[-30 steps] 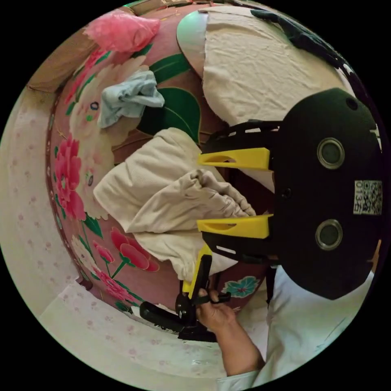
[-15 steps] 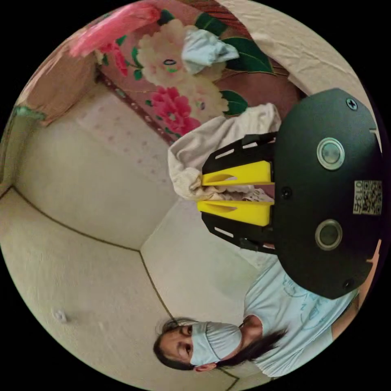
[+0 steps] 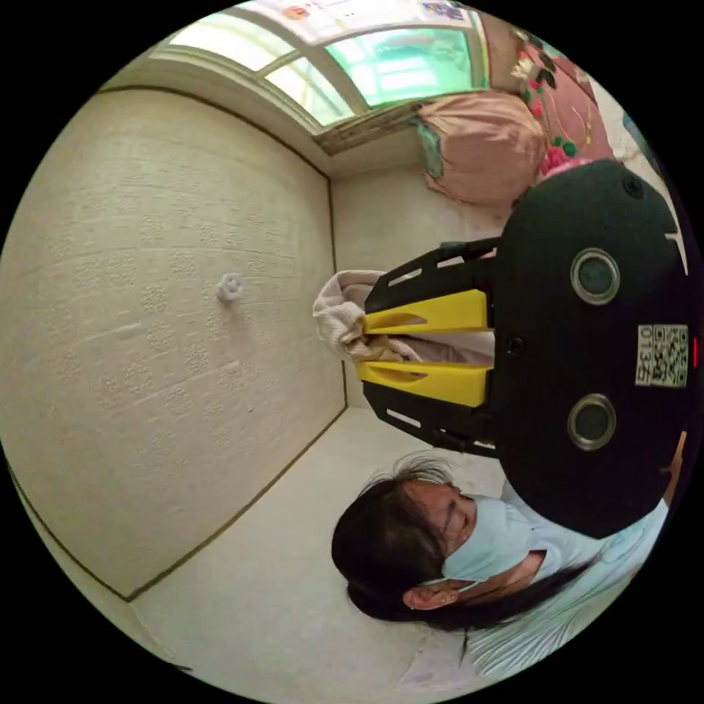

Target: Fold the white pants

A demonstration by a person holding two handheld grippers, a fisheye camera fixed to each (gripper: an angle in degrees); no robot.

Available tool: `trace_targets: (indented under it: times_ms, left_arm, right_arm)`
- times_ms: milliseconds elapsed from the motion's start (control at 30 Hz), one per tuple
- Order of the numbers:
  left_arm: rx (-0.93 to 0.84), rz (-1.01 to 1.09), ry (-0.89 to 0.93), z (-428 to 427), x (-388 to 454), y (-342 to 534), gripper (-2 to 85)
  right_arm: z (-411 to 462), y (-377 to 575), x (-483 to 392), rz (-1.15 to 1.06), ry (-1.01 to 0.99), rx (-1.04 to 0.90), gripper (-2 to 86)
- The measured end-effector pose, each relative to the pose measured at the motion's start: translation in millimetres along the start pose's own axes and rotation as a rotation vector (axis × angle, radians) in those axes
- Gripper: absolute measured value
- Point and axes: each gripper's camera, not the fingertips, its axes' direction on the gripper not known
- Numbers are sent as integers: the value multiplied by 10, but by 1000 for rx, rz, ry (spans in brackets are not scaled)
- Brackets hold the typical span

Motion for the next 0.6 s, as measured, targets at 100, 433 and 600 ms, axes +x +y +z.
trace_targets:
  times_ms: [100,433,600]
  left_arm:
    - [24,164,23,693,414,-517,68]
    - [27,30,388,3120,1232,-1094,73]
    - [23,-168,634,4095,1430,-910,71]
  right_arm:
    - [-601,-934,-820,-198,238,35,58]
    - [-2082,-2742,-2778,-424,996,-53,58]
    - [-2643,-3047,-3529,-522,1225,-154,59]
